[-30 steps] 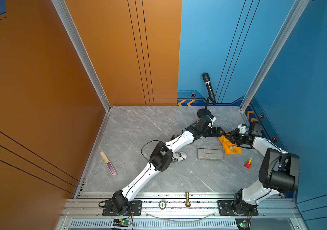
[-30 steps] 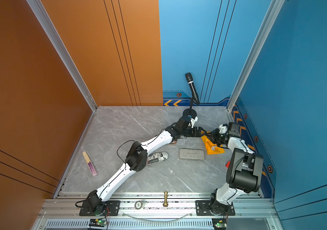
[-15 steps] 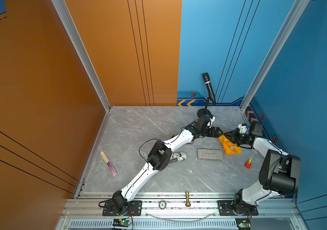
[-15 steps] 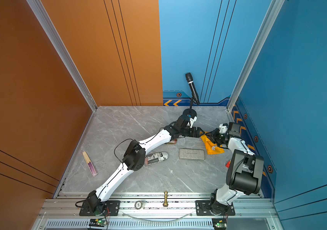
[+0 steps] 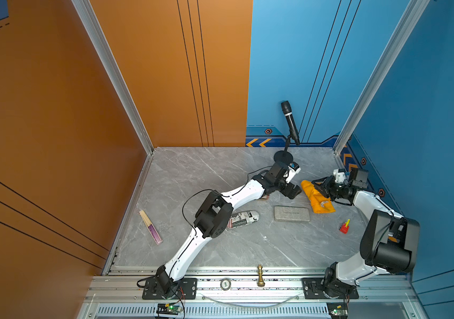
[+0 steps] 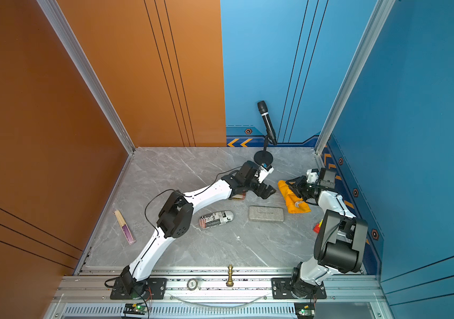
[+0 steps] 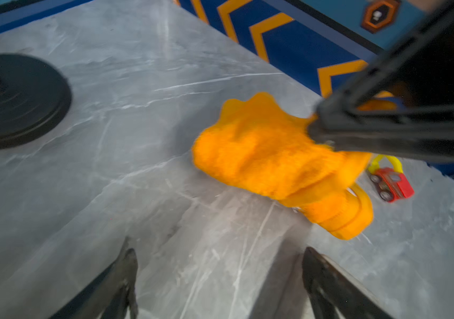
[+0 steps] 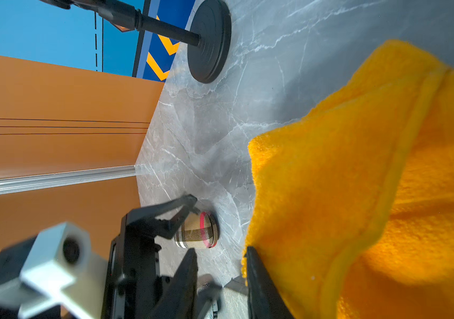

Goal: Wipe the eyeglass case
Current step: Place the cleaning item at the center of the board.

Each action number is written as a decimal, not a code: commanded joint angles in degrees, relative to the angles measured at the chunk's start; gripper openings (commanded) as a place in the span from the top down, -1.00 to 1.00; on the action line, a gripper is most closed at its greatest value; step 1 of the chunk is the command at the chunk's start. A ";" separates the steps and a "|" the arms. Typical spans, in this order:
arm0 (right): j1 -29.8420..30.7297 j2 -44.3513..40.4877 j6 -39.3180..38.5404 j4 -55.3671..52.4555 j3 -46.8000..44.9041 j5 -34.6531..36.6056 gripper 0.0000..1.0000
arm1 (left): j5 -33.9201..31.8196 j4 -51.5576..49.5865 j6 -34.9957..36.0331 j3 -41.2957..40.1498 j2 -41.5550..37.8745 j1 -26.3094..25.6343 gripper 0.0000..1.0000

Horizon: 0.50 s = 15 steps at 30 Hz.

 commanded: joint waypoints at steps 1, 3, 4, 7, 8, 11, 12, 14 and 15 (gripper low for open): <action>0.09 1.10 1.31 0.35 1.85 -2.30 0.28 | 0.00 6.09 7.09 -0.53 -0.07 -2.78 -0.89; 0.25 1.56 1.82 0.55 2.14 -2.89 0.27 | -0.80 8.43 5.79 -0.39 0.83 -2.85 -0.89; 0.39 1.72 1.85 0.45 2.22 -3.27 0.27 | -0.80 10.05 5.68 -0.45 1.27 -2.89 -0.89; 0.74 1.95 1.94 0.00 2.16 -3.71 0.26 | -1.05 12.25 6.04 2.34 3.87 -3.22 -0.90; 0.88 2.02 2.06 0.04 2.11 -3.71 0.26 | -1.18 12.52 5.95 3.95 4.86 -3.31 -0.90; 1.74 2.32 2.47 0.40 1.98 -4.12 0.25 | -2.38 11.35 6.64 9.87 9.13 -3.53 -0.90; 1.97 2.52 2.86 0.69 1.97 -4.47 0.25 | -2.87 9.80 7.03 12.11 10.57 -3.67 -0.88; 2.27 2.70 3.51 1.35 2.06 -4.63 0.25 | -3.29 8.39 8.22 13.94 12.03 -3.80 -0.84; 2.30 2.88 3.84 1.74 2.06 -4.74 0.25 | -3.39 8.37 8.81 13.75 12.24 -3.95 -0.82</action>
